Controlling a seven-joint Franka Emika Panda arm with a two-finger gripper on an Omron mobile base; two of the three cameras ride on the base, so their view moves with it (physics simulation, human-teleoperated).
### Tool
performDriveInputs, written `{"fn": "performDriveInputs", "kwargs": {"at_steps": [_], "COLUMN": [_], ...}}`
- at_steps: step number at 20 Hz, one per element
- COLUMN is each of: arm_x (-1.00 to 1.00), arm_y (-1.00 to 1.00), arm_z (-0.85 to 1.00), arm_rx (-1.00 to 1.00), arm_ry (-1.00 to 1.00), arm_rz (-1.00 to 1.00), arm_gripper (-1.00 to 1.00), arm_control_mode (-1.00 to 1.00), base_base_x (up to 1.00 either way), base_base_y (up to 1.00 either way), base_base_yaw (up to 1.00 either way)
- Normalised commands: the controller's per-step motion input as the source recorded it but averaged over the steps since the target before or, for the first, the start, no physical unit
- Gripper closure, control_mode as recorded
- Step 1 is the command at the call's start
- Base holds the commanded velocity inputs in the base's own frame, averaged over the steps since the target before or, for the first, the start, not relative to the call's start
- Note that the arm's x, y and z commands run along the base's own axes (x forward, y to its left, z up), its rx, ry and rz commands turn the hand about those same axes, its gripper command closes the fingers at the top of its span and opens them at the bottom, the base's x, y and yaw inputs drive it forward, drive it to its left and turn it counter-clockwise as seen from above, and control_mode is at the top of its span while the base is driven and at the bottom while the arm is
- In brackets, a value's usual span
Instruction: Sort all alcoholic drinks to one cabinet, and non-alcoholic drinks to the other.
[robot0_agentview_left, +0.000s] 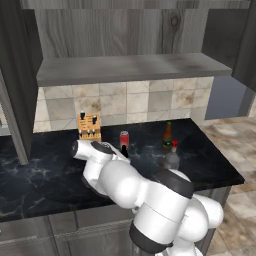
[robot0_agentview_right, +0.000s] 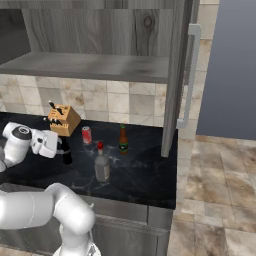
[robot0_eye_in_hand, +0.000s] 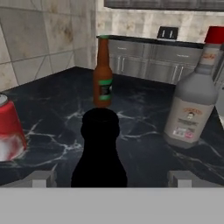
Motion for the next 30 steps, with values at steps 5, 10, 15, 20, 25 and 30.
{"fn": "performDriveInputs", "kwargs": {"at_steps": [5, 10, 15, 20, 25, 30], "arm_x": [0.14, 0.16, 0.03, -0.02, -0.18, -0.41], "arm_y": [-0.02, 0.0, -0.03, -0.13, -0.35, -0.37], "arm_z": [-0.07, -0.08, -0.04, 0.04, 0.52, 0.72], "arm_rx": [0.0, 0.0, 0.0, 0.0, 0.0, 0.03], "arm_ry": [0.0, 0.0, 0.0, 0.0, 0.0, 0.0], "arm_rz": [0.0, 0.0, 0.0, 0.0, 0.01, 0.2], "arm_gripper": [-1.0, -1.0, 1.0, 1.0, 1.0, 1.0], "arm_control_mode": [-1.0, -1.0, -1.0, -1.0, -1.0, -1.0], "base_base_x": [0.0, 0.0, 0.0, 0.0, 0.0, 0.0], "base_base_y": [0.0, 0.0, 0.0, 0.0, 0.0, 0.0], "base_base_yaw": [0.0, 0.0, 0.0, 0.0, 0.0, 0.0]}}
